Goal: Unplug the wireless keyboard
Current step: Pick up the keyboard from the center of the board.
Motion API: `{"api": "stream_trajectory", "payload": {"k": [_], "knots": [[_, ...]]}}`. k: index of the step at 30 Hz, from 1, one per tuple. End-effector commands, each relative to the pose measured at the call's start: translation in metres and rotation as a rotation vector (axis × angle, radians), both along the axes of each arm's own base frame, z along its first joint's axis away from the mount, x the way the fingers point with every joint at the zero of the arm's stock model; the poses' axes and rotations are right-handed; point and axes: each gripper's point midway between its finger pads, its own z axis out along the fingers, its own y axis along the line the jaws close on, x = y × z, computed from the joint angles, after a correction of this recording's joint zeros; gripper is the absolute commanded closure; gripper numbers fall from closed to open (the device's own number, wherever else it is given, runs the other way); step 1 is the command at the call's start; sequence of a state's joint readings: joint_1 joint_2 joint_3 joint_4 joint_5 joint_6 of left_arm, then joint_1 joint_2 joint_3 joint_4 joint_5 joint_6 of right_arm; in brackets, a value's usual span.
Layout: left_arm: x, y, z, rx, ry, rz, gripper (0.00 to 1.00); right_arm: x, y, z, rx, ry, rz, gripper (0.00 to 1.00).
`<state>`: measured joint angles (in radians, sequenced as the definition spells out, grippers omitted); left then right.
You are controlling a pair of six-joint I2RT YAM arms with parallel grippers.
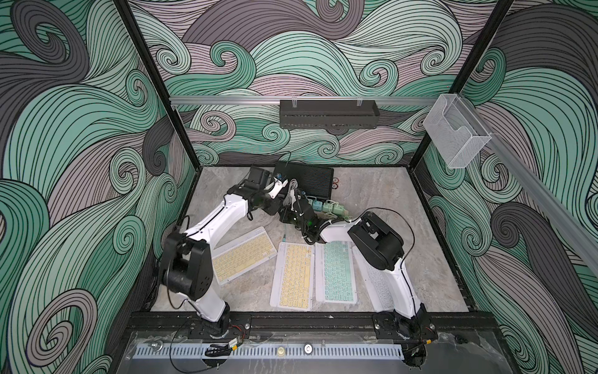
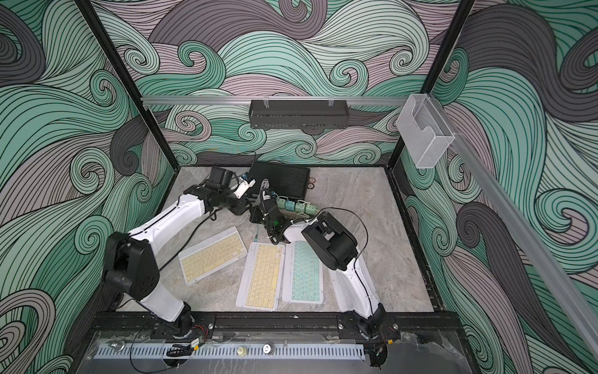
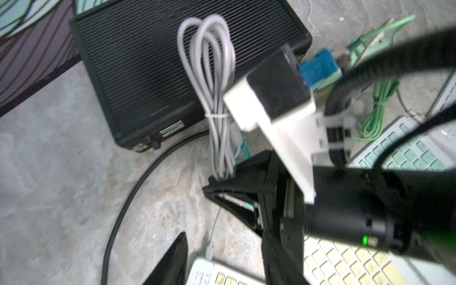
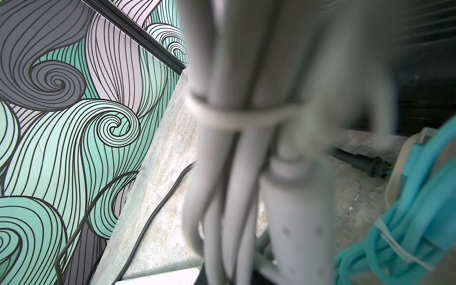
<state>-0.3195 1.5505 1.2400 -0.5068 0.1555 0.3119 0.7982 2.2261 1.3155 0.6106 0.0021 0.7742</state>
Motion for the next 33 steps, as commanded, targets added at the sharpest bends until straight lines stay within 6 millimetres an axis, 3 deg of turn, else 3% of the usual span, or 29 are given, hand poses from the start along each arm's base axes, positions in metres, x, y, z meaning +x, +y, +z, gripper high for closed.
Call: {"api": "stream_trajectory", "payload": {"k": [1,4,6,8,11,14,19,22,25,29,33], "knots": [[0.003,0.024,0.015,-0.019,-0.071,0.071,0.49,0.004,0.000,0.020,0.042,-0.045,-0.011,1.00],[-0.011,0.035,0.005,0.005,-0.010,0.053,0.55,0.002,0.000,0.027,0.050,-0.046,-0.003,1.00],[-0.019,0.036,-0.013,0.045,0.012,0.005,0.57,0.001,-0.002,0.030,0.051,-0.053,-0.006,1.00],[-0.022,0.031,-0.019,0.038,0.023,-0.034,0.57,0.000,-0.005,0.032,0.050,-0.057,-0.010,1.00],[-0.022,0.027,-0.016,0.017,0.029,-0.054,0.61,-0.001,-0.007,0.033,0.050,-0.054,-0.018,1.00],[-0.022,0.027,-0.025,0.020,0.030,-0.061,0.61,-0.002,-0.010,0.035,0.052,-0.056,-0.029,1.00],[-0.016,0.023,-0.032,-0.020,0.075,-0.012,0.76,-0.002,-0.012,0.041,0.063,-0.064,-0.036,1.00],[-0.012,0.022,-0.024,-0.086,0.063,0.064,0.74,-0.003,-0.012,0.046,0.080,-0.071,-0.032,1.00],[-0.021,0.017,-0.023,-0.122,0.069,0.047,0.73,-0.004,-0.014,0.049,0.082,-0.078,-0.031,1.00],[-0.034,0.025,-0.042,-0.056,0.071,0.007,0.70,-0.004,-0.015,0.048,0.087,-0.074,-0.036,1.00],[-0.035,0.025,-0.058,-0.003,0.100,-0.032,0.69,-0.005,-0.015,0.050,0.100,-0.072,-0.037,1.00]]}}
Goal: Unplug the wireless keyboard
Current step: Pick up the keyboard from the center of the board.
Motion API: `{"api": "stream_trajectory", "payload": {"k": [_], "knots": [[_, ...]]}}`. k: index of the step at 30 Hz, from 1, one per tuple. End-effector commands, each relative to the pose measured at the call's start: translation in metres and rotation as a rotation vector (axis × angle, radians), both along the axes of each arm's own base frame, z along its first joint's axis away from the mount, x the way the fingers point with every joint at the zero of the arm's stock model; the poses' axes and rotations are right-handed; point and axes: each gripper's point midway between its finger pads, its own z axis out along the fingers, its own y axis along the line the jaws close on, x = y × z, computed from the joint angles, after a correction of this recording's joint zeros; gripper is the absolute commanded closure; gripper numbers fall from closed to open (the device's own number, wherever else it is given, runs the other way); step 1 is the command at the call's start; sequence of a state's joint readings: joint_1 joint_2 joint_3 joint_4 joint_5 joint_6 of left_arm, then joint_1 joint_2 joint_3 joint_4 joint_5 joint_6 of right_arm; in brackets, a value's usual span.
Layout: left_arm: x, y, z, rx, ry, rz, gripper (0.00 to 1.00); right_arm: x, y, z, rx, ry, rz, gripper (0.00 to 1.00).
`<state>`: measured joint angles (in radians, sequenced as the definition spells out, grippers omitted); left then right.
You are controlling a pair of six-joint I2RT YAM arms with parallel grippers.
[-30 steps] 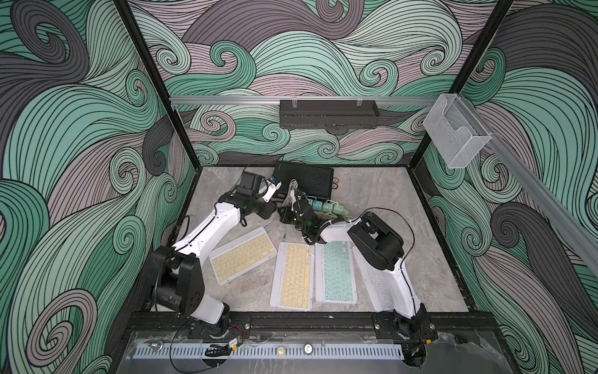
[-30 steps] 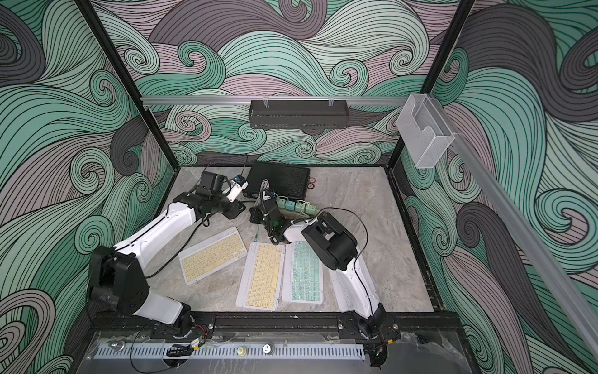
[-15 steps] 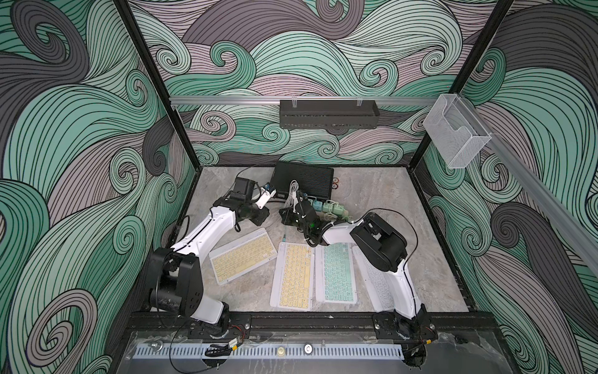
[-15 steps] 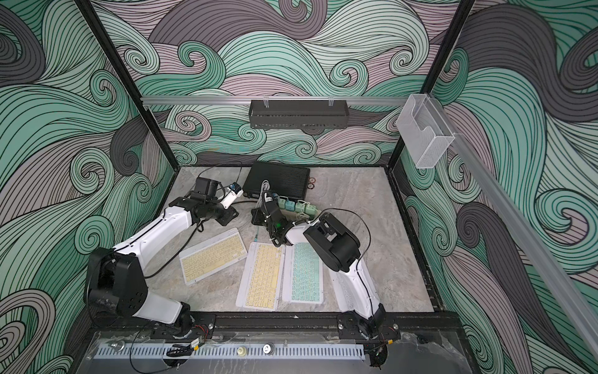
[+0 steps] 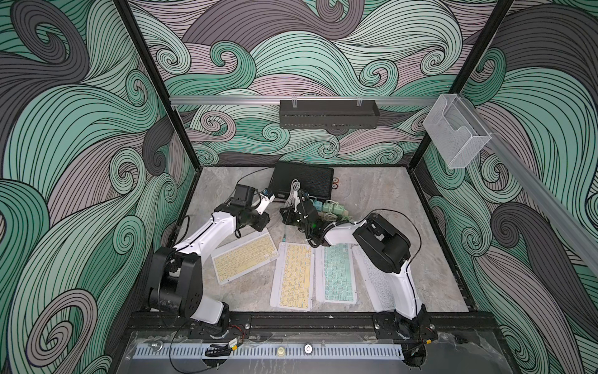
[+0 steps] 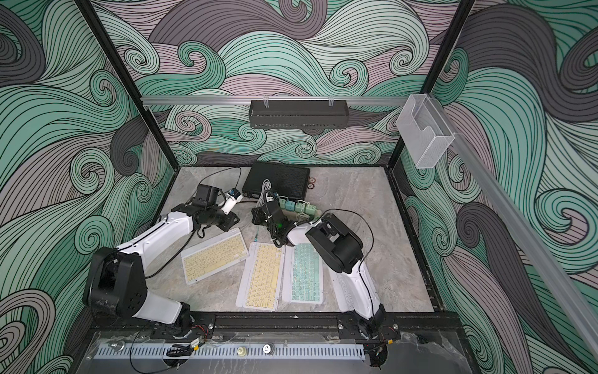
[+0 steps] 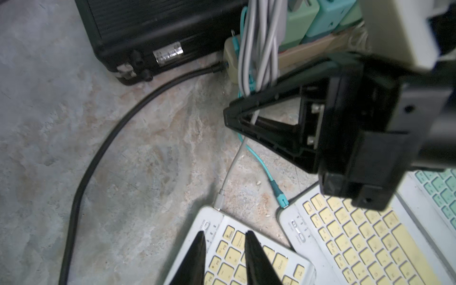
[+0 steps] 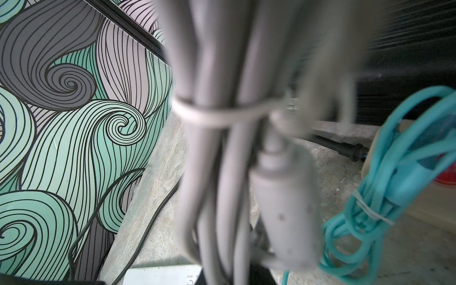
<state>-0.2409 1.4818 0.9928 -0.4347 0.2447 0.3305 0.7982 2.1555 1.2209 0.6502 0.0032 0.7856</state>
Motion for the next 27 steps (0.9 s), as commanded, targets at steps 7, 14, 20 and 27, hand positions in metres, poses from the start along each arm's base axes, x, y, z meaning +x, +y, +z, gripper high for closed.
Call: {"api": "stream_trajectory", "payload": {"k": [7,14,20,27], "knots": [[0.002,-0.004,-0.021,0.053,0.048,-0.072,0.69,0.008,-0.009,0.042,0.086,-0.075,-0.063,1.00],[0.001,-0.009,-0.034,0.055,0.099,-0.090,0.69,0.008,-0.009,0.042,0.126,-0.058,-0.070,1.00],[0.001,-0.008,-0.040,0.068,0.116,-0.096,0.70,0.006,-0.008,0.043,0.154,-0.057,-0.069,1.00],[0.002,-0.008,-0.046,0.080,0.136,-0.104,0.70,0.004,-0.010,0.045,0.167,-0.059,-0.072,1.00]]}}
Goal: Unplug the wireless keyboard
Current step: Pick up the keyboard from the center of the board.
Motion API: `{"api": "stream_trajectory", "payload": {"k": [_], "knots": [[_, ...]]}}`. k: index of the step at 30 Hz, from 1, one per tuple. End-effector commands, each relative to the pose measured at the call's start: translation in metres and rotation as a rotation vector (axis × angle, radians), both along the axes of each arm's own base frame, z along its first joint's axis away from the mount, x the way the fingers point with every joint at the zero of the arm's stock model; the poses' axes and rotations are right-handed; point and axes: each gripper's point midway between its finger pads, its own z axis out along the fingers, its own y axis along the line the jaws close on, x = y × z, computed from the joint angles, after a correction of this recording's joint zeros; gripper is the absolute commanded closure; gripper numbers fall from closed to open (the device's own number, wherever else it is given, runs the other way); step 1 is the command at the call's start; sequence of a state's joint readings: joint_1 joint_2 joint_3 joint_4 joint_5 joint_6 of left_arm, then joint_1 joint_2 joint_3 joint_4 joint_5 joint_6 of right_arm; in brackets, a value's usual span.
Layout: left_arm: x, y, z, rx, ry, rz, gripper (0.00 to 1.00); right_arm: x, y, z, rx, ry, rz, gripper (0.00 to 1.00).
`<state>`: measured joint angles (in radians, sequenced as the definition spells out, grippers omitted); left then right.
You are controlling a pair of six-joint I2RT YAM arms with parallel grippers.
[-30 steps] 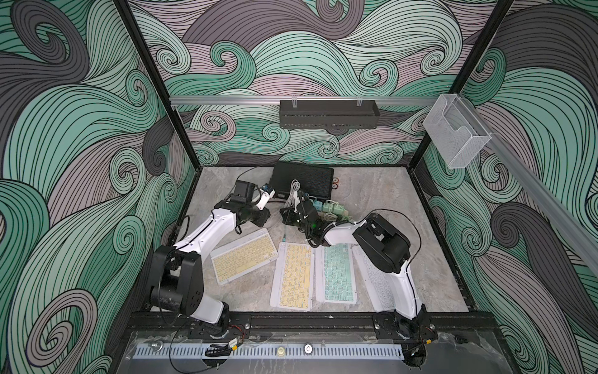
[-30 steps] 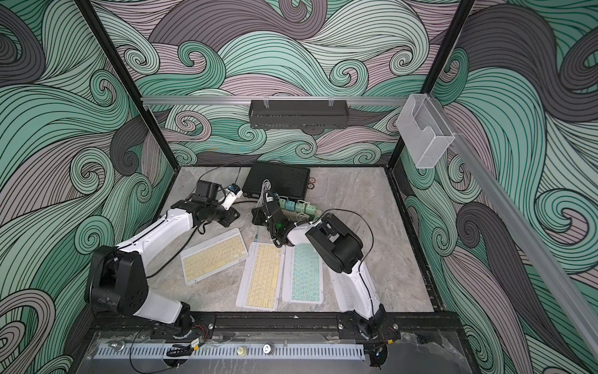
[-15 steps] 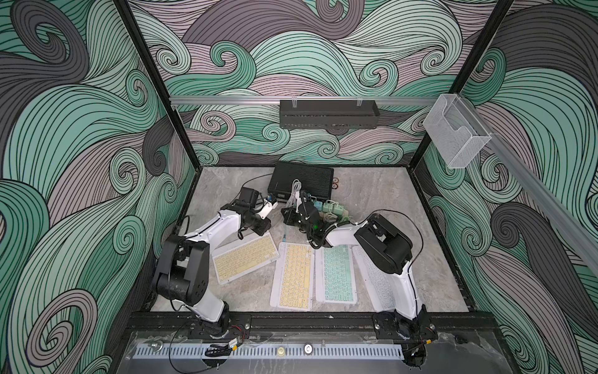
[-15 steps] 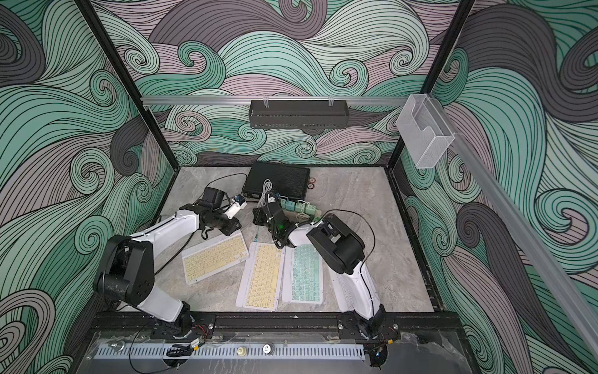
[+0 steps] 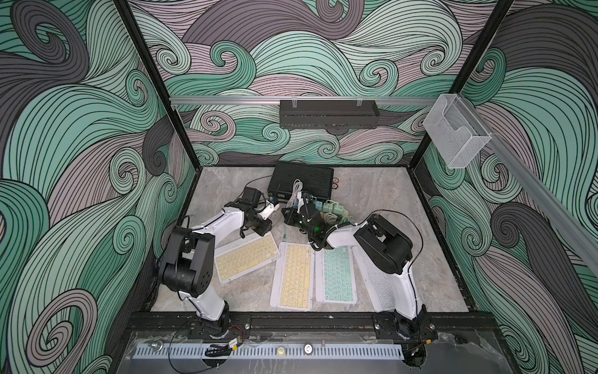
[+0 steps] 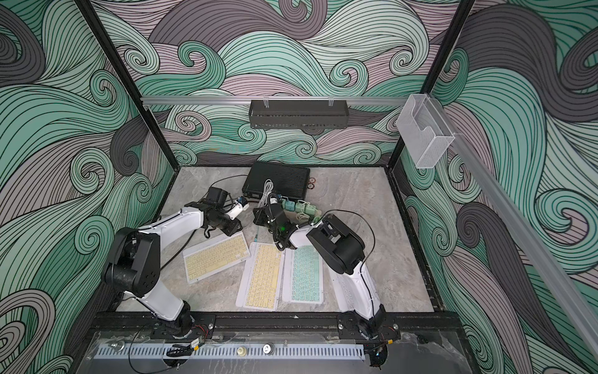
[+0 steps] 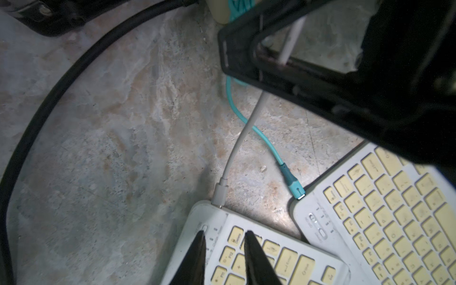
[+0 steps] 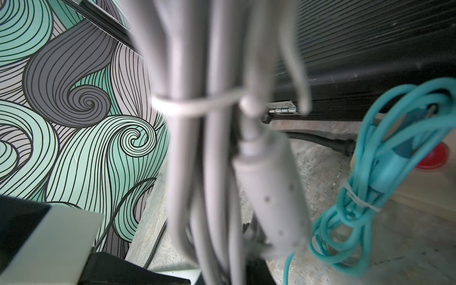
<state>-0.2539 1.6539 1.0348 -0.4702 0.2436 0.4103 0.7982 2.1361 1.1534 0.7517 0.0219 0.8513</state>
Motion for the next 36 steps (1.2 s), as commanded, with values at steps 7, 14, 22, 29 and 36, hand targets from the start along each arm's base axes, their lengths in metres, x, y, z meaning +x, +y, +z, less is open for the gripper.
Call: {"api": "stream_trajectory", "payload": {"k": [7,14,22,29,36], "knots": [[0.001,-0.010,0.005,-0.029,0.011,-0.046,0.69,0.007,-0.002,0.041,0.106,-0.061,-0.035,1.00],[-0.001,-0.027,0.019,-0.121,-0.037,-0.113,0.64,0.005,-0.003,0.043,0.129,-0.058,-0.034,1.00],[0.009,-0.031,0.013,-0.135,-0.038,-0.103,0.64,-0.003,-0.005,0.061,0.197,-0.077,-0.014,1.00],[0.010,-0.033,0.017,-0.142,-0.038,-0.108,0.63,-0.005,0.003,0.059,0.245,-0.055,0.019,1.00],[0.020,-0.031,0.023,-0.162,-0.056,-0.094,0.64,-0.011,0.007,0.073,0.334,-0.063,0.055,1.00]]}}
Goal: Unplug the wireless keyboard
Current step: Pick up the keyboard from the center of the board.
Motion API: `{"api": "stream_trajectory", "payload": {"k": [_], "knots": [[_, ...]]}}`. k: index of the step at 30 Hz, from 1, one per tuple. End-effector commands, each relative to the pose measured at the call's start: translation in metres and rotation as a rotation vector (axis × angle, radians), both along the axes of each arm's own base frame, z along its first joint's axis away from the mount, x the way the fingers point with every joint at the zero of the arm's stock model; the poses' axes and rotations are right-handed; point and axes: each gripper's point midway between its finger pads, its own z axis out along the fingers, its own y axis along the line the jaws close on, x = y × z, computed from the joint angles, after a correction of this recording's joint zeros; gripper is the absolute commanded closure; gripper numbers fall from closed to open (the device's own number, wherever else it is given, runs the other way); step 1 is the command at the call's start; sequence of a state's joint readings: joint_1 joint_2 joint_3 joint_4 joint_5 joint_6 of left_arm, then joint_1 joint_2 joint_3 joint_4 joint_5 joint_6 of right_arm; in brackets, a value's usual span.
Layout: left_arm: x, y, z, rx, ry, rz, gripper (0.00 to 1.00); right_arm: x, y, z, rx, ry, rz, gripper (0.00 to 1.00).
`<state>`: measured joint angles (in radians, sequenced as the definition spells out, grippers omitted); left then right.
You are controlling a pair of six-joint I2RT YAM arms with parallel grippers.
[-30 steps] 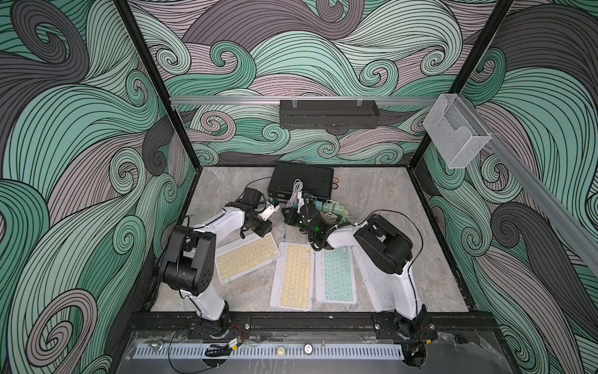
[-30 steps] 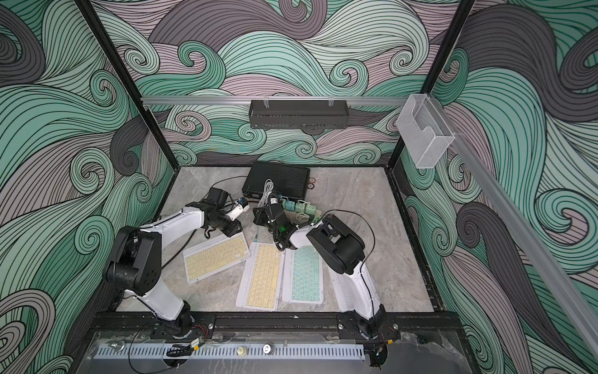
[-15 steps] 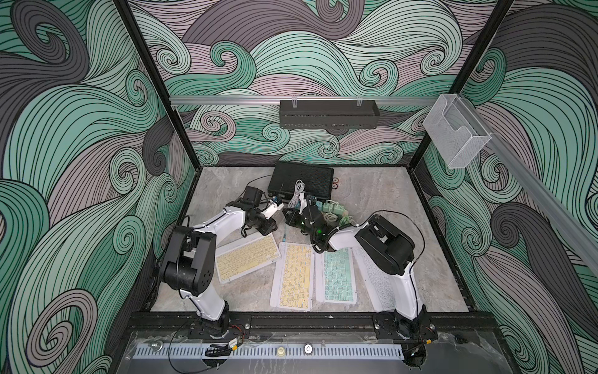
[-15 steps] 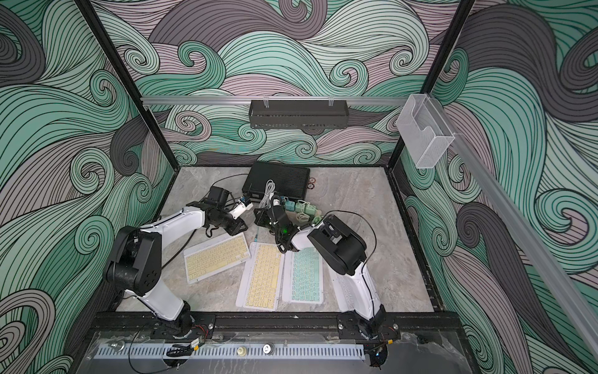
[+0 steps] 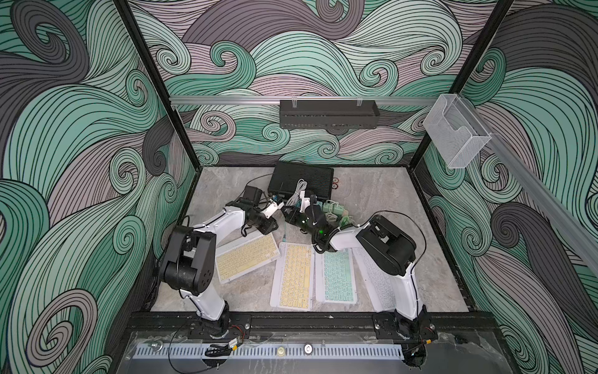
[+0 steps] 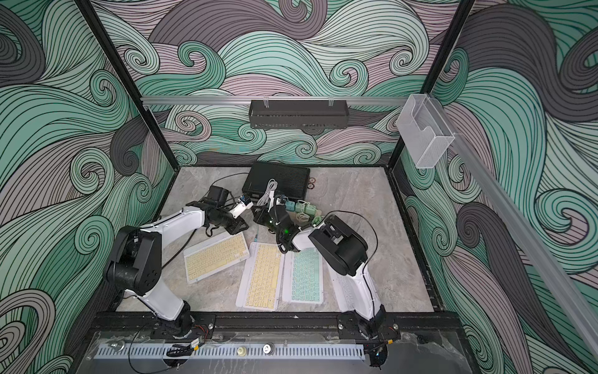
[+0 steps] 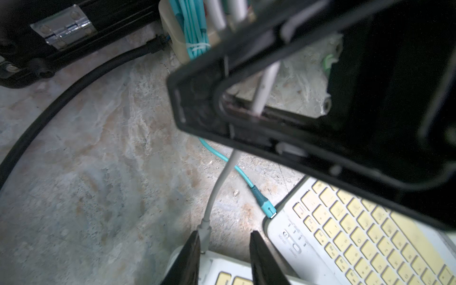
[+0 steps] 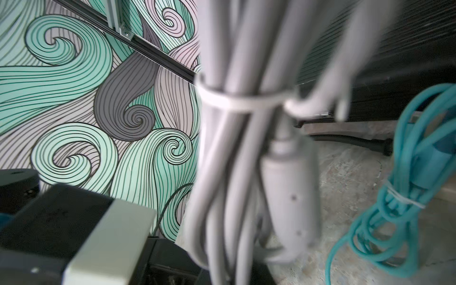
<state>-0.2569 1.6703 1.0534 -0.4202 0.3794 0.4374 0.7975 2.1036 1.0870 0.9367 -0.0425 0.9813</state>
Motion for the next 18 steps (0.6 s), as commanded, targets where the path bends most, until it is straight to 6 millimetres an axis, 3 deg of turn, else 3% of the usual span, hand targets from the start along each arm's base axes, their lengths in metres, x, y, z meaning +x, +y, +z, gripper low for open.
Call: {"api": "stream_trajectory", "payload": {"k": [1,7,18], "knots": [[0.015,-0.005,0.013,-0.053,-0.028,-0.009,0.65,-0.001,0.003,0.039,0.141,-0.053,0.024,1.00],[0.029,-0.011,0.046,-0.218,-0.099,0.009,0.65,-0.003,0.008,0.038,0.182,-0.024,0.048,1.00],[0.031,-0.017,0.046,-0.268,-0.085,-0.008,0.67,-0.006,0.009,0.040,0.210,-0.009,0.061,1.00]]}}
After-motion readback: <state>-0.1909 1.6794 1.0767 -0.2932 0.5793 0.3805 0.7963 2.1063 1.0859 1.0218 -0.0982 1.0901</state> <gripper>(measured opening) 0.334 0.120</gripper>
